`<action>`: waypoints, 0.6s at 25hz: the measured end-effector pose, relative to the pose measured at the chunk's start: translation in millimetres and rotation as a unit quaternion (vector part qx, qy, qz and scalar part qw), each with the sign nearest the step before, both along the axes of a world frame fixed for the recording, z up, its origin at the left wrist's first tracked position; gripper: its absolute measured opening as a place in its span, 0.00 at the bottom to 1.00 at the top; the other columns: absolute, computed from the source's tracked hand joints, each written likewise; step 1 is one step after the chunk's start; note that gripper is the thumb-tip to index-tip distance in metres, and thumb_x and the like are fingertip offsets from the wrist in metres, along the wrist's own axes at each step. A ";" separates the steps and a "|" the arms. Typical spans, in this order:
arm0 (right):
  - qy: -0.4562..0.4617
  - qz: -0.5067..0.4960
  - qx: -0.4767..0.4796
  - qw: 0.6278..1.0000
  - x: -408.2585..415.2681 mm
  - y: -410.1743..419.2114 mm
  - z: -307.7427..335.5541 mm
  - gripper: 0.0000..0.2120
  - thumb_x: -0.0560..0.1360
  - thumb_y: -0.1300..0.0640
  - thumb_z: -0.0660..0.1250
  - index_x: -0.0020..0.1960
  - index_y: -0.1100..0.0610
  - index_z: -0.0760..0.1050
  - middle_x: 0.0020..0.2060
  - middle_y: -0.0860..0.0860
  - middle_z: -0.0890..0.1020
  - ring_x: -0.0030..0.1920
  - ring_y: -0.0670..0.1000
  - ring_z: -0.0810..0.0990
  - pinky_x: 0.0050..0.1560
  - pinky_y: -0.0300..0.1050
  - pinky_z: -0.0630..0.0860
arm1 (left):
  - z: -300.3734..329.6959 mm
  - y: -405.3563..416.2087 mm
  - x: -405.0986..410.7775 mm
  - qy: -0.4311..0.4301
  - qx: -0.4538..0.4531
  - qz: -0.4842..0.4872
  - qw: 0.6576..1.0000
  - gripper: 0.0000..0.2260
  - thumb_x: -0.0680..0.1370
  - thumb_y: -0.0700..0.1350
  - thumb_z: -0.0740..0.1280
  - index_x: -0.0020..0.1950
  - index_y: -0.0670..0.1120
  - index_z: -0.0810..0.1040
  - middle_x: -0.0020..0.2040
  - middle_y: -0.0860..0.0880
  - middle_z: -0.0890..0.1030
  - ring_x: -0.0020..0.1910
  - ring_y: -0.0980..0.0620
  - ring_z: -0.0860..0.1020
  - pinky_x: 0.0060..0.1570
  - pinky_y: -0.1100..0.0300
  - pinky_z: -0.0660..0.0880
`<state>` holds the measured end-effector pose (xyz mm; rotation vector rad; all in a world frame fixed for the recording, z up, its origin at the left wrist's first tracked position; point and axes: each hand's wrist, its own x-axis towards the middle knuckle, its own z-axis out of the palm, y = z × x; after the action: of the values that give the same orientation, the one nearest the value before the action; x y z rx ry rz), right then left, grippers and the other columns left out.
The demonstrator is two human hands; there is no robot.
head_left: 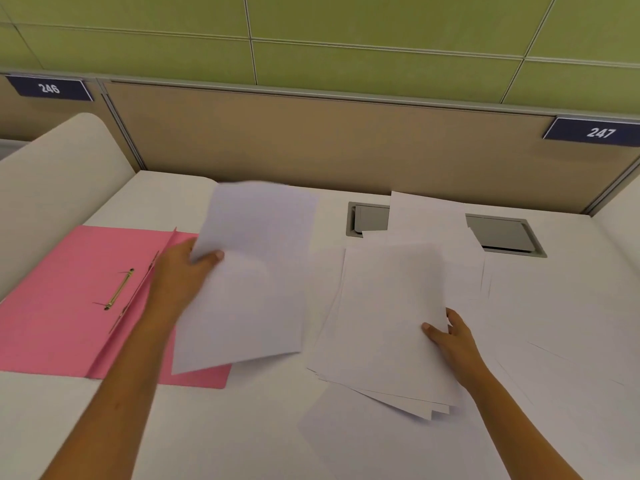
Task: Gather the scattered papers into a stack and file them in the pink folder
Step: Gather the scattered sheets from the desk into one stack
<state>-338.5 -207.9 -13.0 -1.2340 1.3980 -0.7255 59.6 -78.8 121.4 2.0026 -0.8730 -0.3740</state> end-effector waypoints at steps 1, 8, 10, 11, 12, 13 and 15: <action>0.001 -0.001 0.000 1.000 0.2 -0.4 -0.2 0.16 0.76 0.58 0.67 0.62 0.50 0.68 0.55 0.53 0.78 0.48 0.49 0.80 0.40 0.42 0.77 | 12.7 -3.9 1.9 0.017 -0.017 -0.010 1.000 0.13 0.75 0.44 0.70 0.58 0.42 0.79 0.48 0.45 0.81 0.45 0.47 0.79 0.44 0.55 0.74; 0.024 -0.021 0.067 0.997 1.5 -10.2 -1.9 0.24 0.76 0.38 0.59 0.60 0.56 0.71 0.56 0.55 0.79 0.53 0.56 0.79 0.56 0.58 0.77 | -34.1 -72.7 -78.0 0.119 0.013 -0.155 0.981 0.17 0.70 0.49 0.73 0.56 0.44 0.79 0.52 0.43 0.83 0.50 0.46 0.81 0.50 0.52 0.78; 0.002 -0.034 0.104 0.994 2.8 -12.2 6.1 0.24 0.78 0.36 0.51 0.58 0.54 0.70 0.51 0.54 0.79 0.51 0.56 0.79 0.53 0.54 0.76 | -63.4 -91.4 -108.0 0.078 0.061 -0.194 0.976 0.21 0.71 0.51 0.73 0.60 0.42 0.78 0.58 0.42 0.81 0.56 0.44 0.80 0.53 0.54 0.75; -0.006 -0.040 0.120 0.992 1.6 -14.9 7.0 0.25 0.77 0.35 0.49 0.58 0.53 0.69 0.51 0.54 0.79 0.52 0.57 0.78 0.55 0.55 0.76 | -74.9 -98.4 -121.9 0.064 0.082 -0.201 0.974 0.23 0.72 0.51 0.72 0.62 0.41 0.76 0.60 0.41 0.80 0.58 0.43 0.79 0.53 0.57 0.73; -0.009 -0.041 0.133 0.990 0.0 -16.7 7.3 0.27 0.76 0.33 0.48 0.59 0.53 0.69 0.52 0.54 0.78 0.54 0.59 0.78 0.57 0.56 0.75 | -86.1 -104.2 -133.8 0.058 0.100 -0.202 0.973 0.23 0.73 0.50 0.72 0.64 0.41 0.75 0.62 0.42 0.79 0.60 0.42 0.77 0.53 0.58 0.71; -0.015 -0.036 0.140 0.989 -0.2 -17.1 9.1 0.27 0.75 0.32 0.50 0.59 0.53 0.69 0.52 0.54 0.78 0.55 0.59 0.77 0.59 0.57 0.74 | -97.2 -109.0 -143.8 0.062 0.113 -0.201 0.971 0.23 0.74 0.50 0.71 0.65 0.41 0.73 0.62 0.42 0.78 0.60 0.42 0.77 0.54 0.58 0.72; -0.001 -0.007 0.119 0.993 -3.2 -18.6 4.6 0.26 0.74 0.35 0.59 0.59 0.54 0.70 0.54 0.53 0.79 0.56 0.58 0.78 0.60 0.58 0.75 | -115.8 -115.7 -161.2 0.071 0.133 -0.194 0.969 0.24 0.74 0.51 0.71 0.65 0.42 0.70 0.62 0.41 0.78 0.59 0.42 0.77 0.56 0.54 0.75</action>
<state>-341.6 -226.5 -8.3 -1.0364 1.4475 -0.5510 -101.6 -194.4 5.6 2.0071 -1.1741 -0.8879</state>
